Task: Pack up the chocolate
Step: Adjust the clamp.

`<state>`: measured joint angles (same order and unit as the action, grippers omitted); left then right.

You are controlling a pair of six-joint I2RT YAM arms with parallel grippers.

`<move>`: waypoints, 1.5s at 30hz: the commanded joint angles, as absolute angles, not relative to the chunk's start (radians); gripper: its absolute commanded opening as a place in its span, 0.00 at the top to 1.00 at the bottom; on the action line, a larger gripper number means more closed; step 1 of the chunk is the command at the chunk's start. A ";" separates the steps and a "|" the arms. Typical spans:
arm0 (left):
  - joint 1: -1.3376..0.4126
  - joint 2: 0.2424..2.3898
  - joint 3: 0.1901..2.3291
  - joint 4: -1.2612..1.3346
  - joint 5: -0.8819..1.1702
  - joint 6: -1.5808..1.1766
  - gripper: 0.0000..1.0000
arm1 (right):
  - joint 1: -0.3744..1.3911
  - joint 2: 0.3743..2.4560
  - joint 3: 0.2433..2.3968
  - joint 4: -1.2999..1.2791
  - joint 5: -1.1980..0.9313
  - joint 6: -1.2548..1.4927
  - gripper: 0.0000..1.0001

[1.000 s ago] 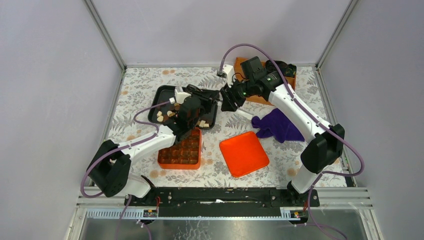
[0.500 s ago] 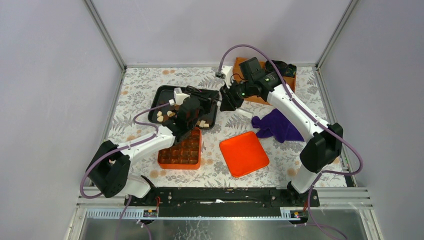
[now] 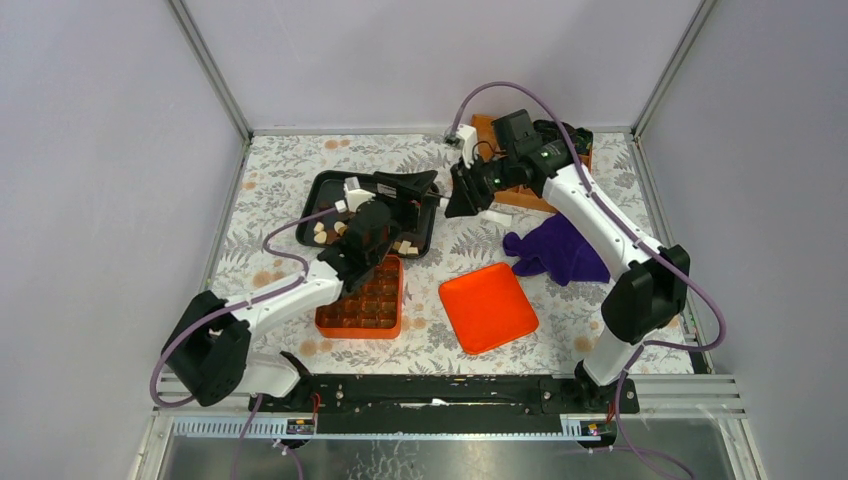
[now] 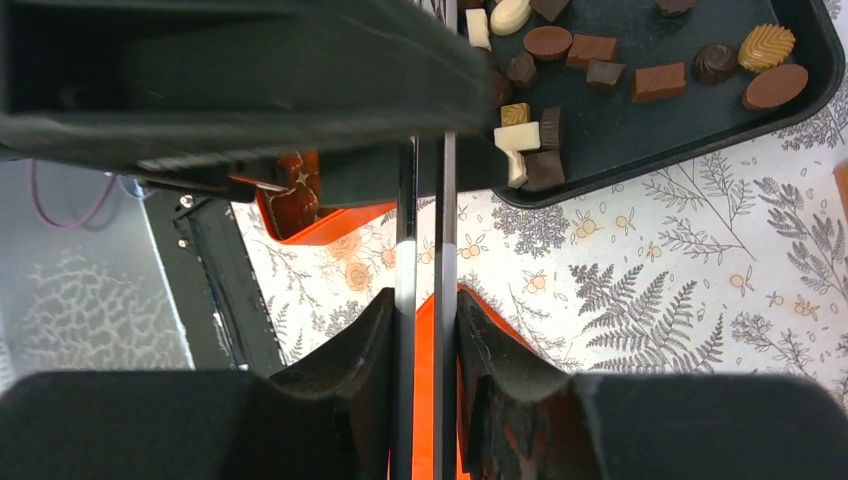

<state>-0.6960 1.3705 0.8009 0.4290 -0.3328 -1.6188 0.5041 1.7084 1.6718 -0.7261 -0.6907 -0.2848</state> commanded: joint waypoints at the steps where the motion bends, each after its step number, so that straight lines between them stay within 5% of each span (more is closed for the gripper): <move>1: -0.696 1.306 0.768 0.495 -0.358 -1.545 0.04 | 0.447 1.694 1.661 -0.668 -0.835 -0.208 0.71; 12: -0.683 1.067 0.644 0.438 -0.377 -1.264 0.01 | 0.326 1.671 1.596 -0.558 -1.034 -0.045 0.65; 27: -0.672 0.695 0.502 0.225 -0.486 -1.054 0.01 | 0.308 1.670 1.576 -0.547 -1.053 -0.039 0.53; 35: -0.670 0.631 0.463 0.196 -0.511 -1.041 0.02 | 0.308 1.669 1.579 -0.566 -1.005 -0.064 0.73; 39: -0.670 0.631 0.468 0.191 -0.507 -1.012 0.02 | 0.308 1.670 1.577 -0.575 -0.990 -0.078 0.75; 45: -0.670 0.623 0.471 0.170 -0.500 -0.973 0.02 | 0.308 1.701 1.619 -0.635 -0.925 -0.143 0.61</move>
<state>-0.6769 0.6395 0.4690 0.1875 -0.4717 -1.0321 0.3111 1.7081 1.5661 -0.6048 -0.9600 -0.0830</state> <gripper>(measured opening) 0.986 0.355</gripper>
